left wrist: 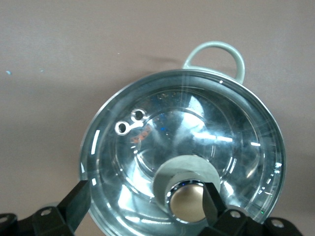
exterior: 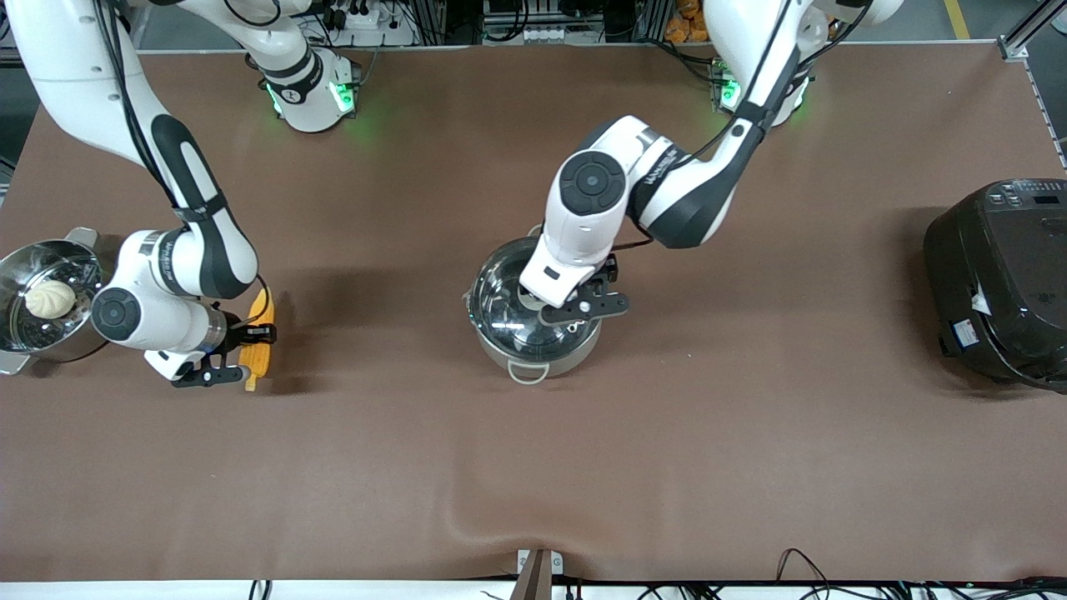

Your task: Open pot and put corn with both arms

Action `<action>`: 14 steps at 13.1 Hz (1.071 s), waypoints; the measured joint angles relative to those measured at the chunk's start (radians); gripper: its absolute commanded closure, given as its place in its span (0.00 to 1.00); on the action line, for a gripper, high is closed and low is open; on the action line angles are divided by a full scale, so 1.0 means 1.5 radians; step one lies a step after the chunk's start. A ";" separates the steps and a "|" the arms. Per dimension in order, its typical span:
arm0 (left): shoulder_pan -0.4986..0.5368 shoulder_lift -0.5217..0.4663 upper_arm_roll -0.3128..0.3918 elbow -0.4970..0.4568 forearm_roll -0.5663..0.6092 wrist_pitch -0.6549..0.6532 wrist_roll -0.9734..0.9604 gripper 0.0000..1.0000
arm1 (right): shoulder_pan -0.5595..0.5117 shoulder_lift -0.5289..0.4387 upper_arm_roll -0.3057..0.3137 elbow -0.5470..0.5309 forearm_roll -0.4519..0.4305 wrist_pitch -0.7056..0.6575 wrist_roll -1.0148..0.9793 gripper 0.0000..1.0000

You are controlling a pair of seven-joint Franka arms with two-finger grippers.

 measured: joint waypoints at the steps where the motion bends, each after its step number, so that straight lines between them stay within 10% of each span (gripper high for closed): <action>1: -0.014 0.006 0.011 0.001 0.000 0.010 -0.007 0.00 | 0.000 -0.006 0.004 0.017 0.012 -0.038 0.001 1.00; 7: -0.033 0.024 0.023 0.008 0.000 0.032 -0.019 0.00 | 0.003 -0.012 0.011 0.100 0.081 -0.180 0.012 1.00; 14: -0.048 0.030 0.028 0.014 0.000 0.034 -0.019 0.29 | 0.031 -0.013 0.020 0.108 0.117 -0.272 0.013 1.00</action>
